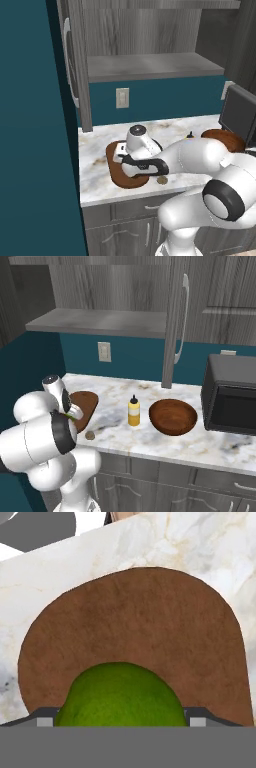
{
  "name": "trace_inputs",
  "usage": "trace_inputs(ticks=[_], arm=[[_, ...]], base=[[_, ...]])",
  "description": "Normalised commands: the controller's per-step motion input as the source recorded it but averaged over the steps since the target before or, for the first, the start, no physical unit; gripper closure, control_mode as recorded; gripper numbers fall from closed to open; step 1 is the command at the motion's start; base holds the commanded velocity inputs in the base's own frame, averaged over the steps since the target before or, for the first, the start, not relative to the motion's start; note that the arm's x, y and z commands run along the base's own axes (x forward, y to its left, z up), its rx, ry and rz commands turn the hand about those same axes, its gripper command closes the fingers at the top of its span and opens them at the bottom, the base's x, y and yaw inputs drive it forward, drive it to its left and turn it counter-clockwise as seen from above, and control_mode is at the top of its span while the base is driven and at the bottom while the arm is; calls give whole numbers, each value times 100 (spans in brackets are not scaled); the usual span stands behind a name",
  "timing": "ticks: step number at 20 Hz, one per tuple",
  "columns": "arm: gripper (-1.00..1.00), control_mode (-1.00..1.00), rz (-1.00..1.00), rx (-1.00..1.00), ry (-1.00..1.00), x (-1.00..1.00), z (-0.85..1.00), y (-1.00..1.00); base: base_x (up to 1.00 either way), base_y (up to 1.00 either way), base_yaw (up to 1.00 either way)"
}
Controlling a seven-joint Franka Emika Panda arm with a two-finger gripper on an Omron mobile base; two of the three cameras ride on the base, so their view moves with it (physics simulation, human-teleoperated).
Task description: Open the cabinet. Place the bowl and condiment on the counter. Then place the lime and garlic on the cutting board.
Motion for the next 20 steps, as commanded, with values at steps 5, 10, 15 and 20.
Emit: trace_inputs(ticks=[5,10,15,20], arm=[[-100,-100,3,0,0,20,-23,14],[-100,-100,2,0,0,8,-16,6],[-100,-100,1,0,0,1,1,0],[-100,-100,0,1,0,-2,11,0]], base=[[0,0,0],[0,0,0],[0,0,0],[0,0,0]])
